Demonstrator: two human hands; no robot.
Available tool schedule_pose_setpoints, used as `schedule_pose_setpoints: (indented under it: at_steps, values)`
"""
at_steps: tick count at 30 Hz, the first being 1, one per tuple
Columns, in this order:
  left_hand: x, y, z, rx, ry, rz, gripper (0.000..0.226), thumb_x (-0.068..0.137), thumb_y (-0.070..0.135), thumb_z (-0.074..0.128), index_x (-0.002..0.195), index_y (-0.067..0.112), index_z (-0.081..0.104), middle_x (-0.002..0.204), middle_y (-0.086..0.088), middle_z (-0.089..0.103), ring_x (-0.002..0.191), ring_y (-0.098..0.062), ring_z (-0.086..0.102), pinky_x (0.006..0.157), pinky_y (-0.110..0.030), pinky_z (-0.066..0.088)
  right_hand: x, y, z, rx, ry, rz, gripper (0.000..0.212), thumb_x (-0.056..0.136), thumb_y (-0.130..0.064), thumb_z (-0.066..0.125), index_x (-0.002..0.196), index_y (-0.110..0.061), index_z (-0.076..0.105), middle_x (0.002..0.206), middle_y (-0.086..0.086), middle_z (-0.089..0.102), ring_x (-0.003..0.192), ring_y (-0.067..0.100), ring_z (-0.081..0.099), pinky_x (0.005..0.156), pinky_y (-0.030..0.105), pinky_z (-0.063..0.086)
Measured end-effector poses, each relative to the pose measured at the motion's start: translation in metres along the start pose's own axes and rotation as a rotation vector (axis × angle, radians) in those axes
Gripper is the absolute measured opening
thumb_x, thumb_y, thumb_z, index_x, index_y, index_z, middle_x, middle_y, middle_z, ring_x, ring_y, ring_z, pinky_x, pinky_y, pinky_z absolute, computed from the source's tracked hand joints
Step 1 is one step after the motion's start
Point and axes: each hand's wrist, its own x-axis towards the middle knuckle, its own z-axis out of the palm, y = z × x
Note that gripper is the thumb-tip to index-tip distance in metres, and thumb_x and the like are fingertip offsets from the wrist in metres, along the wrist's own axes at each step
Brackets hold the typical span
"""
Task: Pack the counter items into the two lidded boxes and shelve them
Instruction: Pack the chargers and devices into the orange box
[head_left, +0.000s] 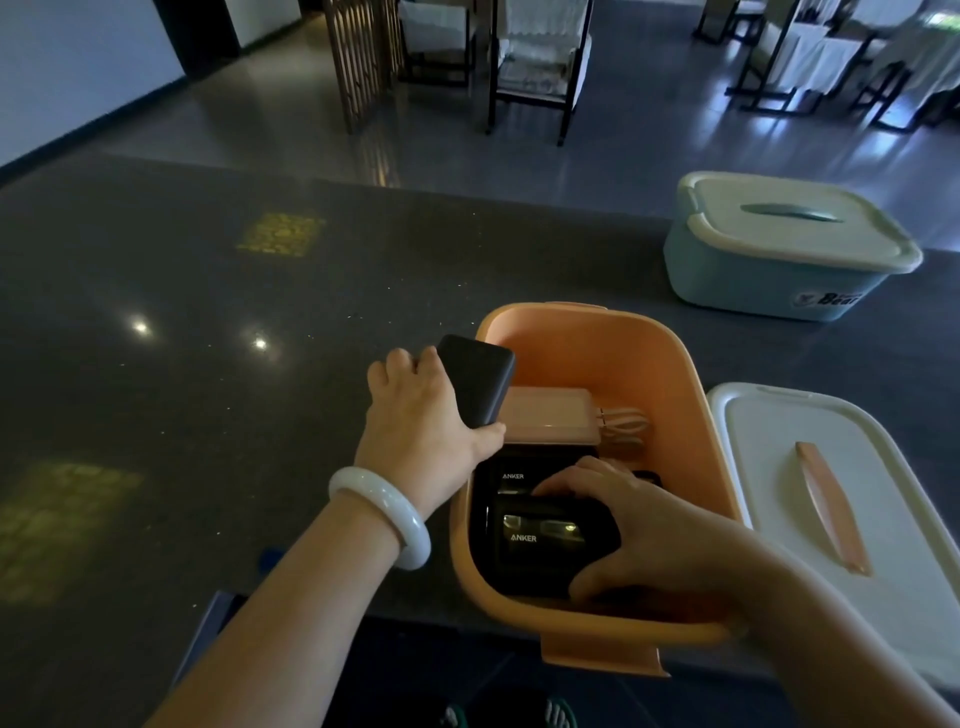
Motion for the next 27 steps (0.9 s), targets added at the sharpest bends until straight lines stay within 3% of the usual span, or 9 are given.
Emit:
schedule_pose_setpoints:
  at_steps: [8,11,14,17,19,21,23,27]
  values:
    - [-0.001,0.0,0.0,-0.019,0.007,-0.009,0.091,0.071,0.057,0.072,0.14,0.016,0.03,0.125,-0.005,0.035,0.116,-0.021,0.032,0.083,-0.027,0.031,0.001,-0.001,-0.002,0.06,-0.049,0.033,0.073,0.063,-0.05,0.082,0.121,-0.058,0.038,0.118,-0.034,0.04,0.108,-0.01,0.047,0.09,0.019,0.048]
    - [-0.002,0.001,-0.003,-0.033,-0.004,-0.003,0.093,0.071,0.057,0.073,0.142,0.016,0.029,0.126,-0.004,0.035,0.116,-0.02,0.032,0.083,-0.026,0.031,0.004,-0.009,-0.008,0.096,0.153,0.056,0.045,0.075,-0.055,0.071,0.114,-0.055,0.049,0.111,-0.03,0.051,0.099,-0.013,0.052,0.076,0.013,0.049]
    - [-0.003,0.008,-0.007,-0.067,-0.006,0.009,0.094,0.071,0.058,0.073,0.142,0.016,0.028,0.126,-0.003,0.034,0.117,-0.019,0.032,0.085,-0.026,0.032,0.013,-0.022,-0.017,0.393,0.391,0.081,0.021,0.09,-0.046,0.057,0.11,-0.042,0.06,0.101,-0.018,0.068,0.091,-0.002,0.065,0.074,0.019,0.053]
    - [-0.003,0.022,-0.007,-0.107,0.004,0.012,0.099,0.072,0.059,0.072,0.146,0.013,0.026,0.128,-0.005,0.034,0.121,-0.022,0.03,0.093,-0.03,0.036,0.027,-0.04,-0.021,0.888,0.329,0.053,0.031,0.097,-0.035,0.049,0.117,-0.018,0.065,0.105,0.001,0.072,0.098,0.015,0.069,0.087,0.034,0.054]
    - [-0.004,0.031,-0.003,-0.085,0.012,0.028,0.103,0.073,0.056,0.072,0.149,0.01,0.019,0.131,-0.007,0.032,0.122,-0.023,0.028,0.099,-0.033,0.035,0.036,-0.051,-0.016,1.142,0.295,0.003,0.033,0.1,-0.027,0.045,0.115,-0.005,0.066,0.101,0.014,0.071,0.091,0.024,0.07,0.081,0.035,0.056]
    - [-0.007,0.039,0.001,-0.043,-0.007,0.033,0.111,0.073,0.059,0.072,0.15,0.009,0.011,0.134,-0.008,0.027,0.123,-0.024,0.024,0.102,-0.032,0.031,0.044,-0.055,-0.011,1.298,0.343,0.012,0.032,0.1,-0.019,0.045,0.11,0.003,0.065,0.088,0.018,0.07,0.072,0.023,0.068,0.067,0.032,0.056]
    - [-0.007,0.04,0.004,-0.074,-0.048,0.036,0.115,0.071,0.06,0.073,0.151,0.01,0.008,0.135,-0.006,0.024,0.125,-0.022,0.021,0.104,-0.03,0.028,0.046,-0.052,-0.009,1.373,0.406,0.035,0.03,0.099,-0.016,0.045,0.108,0.003,0.066,0.087,0.018,0.071,0.065,0.02,0.068,0.059,0.029,0.055]
    - [0.0,0.024,0.0,-0.381,-0.146,0.035,0.088,0.076,0.06,0.068,0.145,0.023,0.027,0.13,0.006,0.033,0.118,-0.009,0.039,0.088,-0.016,0.036,0.043,-0.039,-0.018,1.371,0.395,0.08,0.033,0.101,-0.023,0.044,0.118,-0.004,0.065,0.113,0.021,0.068,0.101,0.032,0.068,0.081,0.039,0.056]
